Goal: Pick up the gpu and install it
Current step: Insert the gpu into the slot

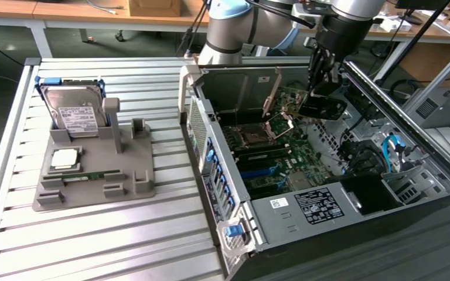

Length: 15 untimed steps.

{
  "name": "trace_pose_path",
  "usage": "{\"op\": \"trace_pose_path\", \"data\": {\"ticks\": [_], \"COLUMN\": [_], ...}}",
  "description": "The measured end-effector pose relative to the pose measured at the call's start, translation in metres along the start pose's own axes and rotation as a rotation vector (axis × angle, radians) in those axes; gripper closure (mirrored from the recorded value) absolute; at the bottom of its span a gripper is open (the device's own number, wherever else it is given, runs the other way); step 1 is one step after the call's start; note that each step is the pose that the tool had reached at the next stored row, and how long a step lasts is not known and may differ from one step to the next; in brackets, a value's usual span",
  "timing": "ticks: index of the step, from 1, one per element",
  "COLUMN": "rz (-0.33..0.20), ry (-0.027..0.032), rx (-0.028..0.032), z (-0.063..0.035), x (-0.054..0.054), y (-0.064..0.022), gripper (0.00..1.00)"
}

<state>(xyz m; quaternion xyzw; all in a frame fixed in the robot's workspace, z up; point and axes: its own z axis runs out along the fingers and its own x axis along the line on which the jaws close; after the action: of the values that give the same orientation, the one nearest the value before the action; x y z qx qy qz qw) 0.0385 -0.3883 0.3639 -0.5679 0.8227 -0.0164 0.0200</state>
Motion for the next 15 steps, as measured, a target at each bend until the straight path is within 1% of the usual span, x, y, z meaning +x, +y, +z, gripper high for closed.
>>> {"op": "trace_pose_path", "data": {"ticks": [15], "rz": [-0.056], "ry": [0.0004], "rx": [0.0004], "z": [0.0000], "x": [0.0000], "y": [0.0000], "gripper": [0.73]}}
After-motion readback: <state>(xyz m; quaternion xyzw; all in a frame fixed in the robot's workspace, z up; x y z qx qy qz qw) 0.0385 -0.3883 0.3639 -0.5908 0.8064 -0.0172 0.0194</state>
